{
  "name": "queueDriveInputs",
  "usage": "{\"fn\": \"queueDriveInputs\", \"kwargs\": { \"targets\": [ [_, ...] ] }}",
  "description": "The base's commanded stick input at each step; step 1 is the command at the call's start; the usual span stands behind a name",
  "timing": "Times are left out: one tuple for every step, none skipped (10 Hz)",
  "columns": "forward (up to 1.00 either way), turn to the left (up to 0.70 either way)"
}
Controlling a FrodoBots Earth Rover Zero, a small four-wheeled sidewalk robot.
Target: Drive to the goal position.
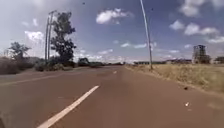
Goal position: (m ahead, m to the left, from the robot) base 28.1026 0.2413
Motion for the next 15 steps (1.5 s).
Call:
{"fn": "queueDriveInputs", "kwargs": {
  "targets": [
    [0.85,0.01],
    [0.85,0.02],
    [0.85,0.02],
    [0.85,0.02],
    [0.85,0.02],
    [0.85,0.02],
    [0.85,0.02],
    [0.85,0.02],
    [0.85,0.02],
    [0.85,0.02],
    [0.85,0.02],
    [0.85,0.02],
    [0.85,0.02],
    [0.85,0.02],
    [0.85,-0.17]
  ]
}}
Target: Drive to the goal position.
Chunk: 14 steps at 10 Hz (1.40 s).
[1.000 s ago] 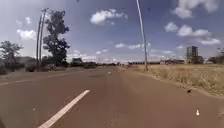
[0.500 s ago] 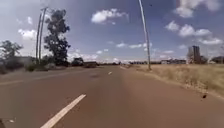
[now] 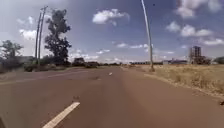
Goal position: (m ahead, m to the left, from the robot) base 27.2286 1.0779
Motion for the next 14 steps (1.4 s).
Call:
{"fn": "queueDriveInputs", "kwargs": {
  "targets": [
    [0.85,-0.32],
    [0.85,-0.32],
    [0.85,0.35],
    [0.85,0.18],
    [0.85,0.02],
    [0.85,0.02],
    [0.85,0.02],
    [0.85,0.02],
    [0.85,0.02],
    [0.85,0.02],
    [0.85,0.02],
    [0.85,0.02],
    [0.85,0.02],
    [0.85,0.02]
  ]
}}
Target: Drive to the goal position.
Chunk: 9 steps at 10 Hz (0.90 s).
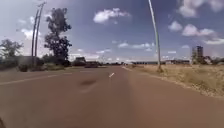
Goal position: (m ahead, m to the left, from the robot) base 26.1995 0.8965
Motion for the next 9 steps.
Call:
{"fn": "queueDriveInputs", "kwargs": {
  "targets": [
    [0.85,0.02],
    [0.85,-0.19],
    [0.85,-0.32],
    [0.85,-0.32],
    [0.85,-0.32],
    [0.85,-0.32],
    [0.85,-0.32],
    [0.85,-0.32],
    [0.85,-0.32]
  ]
}}
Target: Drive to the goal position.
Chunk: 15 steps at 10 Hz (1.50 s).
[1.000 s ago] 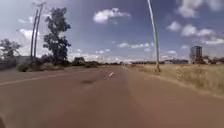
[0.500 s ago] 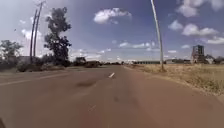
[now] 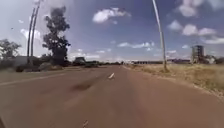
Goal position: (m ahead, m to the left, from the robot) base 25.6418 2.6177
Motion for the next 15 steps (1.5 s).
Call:
{"fn": "queueDriveInputs", "kwargs": {
  "targets": [
    [0.85,-0.32],
    [0.85,-0.32],
    [0.85,-0.32],
    [0.85,0.02],
    [0.85,0.02],
    [0.85,0.02],
    [0.85,0.02],
    [0.85,0.02],
    [0.85,0.02],
    [0.85,0.02],
    [0.85,0.02],
    [0.85,0.02],
    [0.85,0.02],
    [0.85,0.02],
    [0.85,0.02]
  ]
}}
